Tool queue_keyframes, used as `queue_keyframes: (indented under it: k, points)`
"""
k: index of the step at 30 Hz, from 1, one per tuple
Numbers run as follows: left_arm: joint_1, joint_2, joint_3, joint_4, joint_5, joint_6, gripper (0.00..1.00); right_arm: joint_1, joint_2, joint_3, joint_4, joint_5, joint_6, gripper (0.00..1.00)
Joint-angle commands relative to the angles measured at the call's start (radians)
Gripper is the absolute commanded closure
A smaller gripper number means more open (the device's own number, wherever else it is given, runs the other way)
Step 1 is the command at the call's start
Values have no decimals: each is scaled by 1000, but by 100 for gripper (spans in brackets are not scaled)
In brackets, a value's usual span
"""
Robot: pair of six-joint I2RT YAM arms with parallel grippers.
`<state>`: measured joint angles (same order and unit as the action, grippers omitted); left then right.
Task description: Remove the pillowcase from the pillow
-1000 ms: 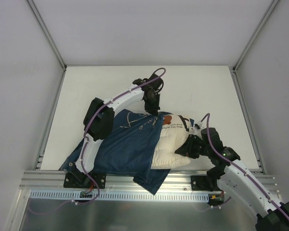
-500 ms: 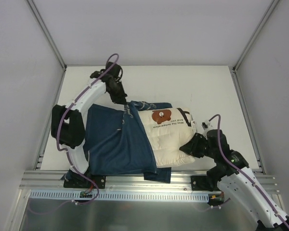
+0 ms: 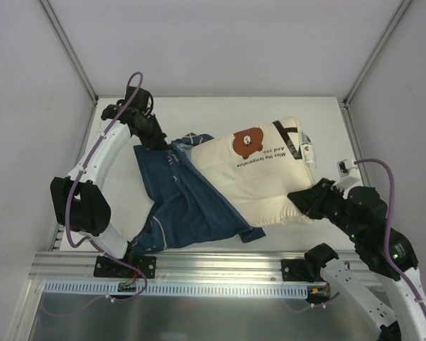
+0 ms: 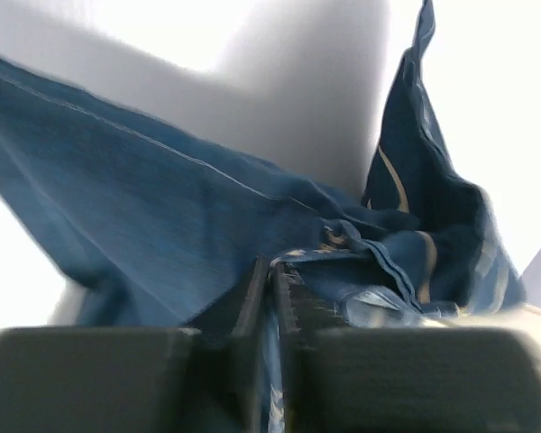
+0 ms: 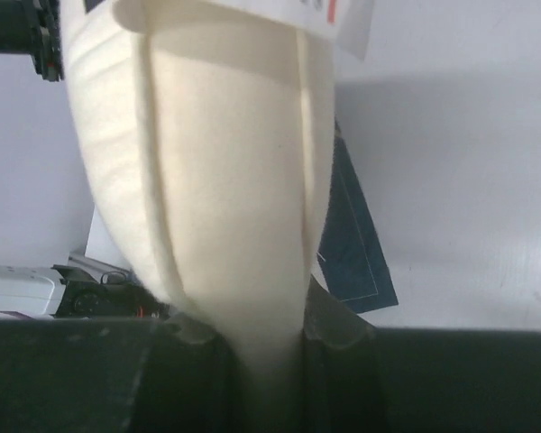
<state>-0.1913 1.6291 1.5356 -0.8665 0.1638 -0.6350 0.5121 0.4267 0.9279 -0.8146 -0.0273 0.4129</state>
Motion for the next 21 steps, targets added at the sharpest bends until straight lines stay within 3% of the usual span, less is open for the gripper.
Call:
queue_keyframes:
  k: [1, 2, 3, 4, 7, 12, 16, 21]
  points:
    - [49, -31, 66, 23, -37, 78, 88, -12, 32, 115, -83, 208, -100, 99]
    - [49, -29, 63, 23, -17, 80, 79, -12, 35, 112, -89, 222, -105, 99]
    - [47, -35, 54, 20, -6, 80, 58, -12, 34, 108, -89, 231, -105, 99]
    - [47, -44, 25, 23, -10, 80, 47, -12, 27, 94, -89, 234, -103, 99]
    - [49, -103, -47, 23, -67, 72, 25, -12, -6, 74, -89, 248, -92, 99]
    - [50, -158, -126, 24, -128, 37, 23, -12, -28, 25, -115, 256, -91, 99]
    - [52, -144, -164, 24, -145, 2, 12, -12, -46, 2, -136, 253, -92, 99]
    - [6, -46, -137, 23, -130, -29, 13, -12, -62, -35, -141, 236, -83, 99]
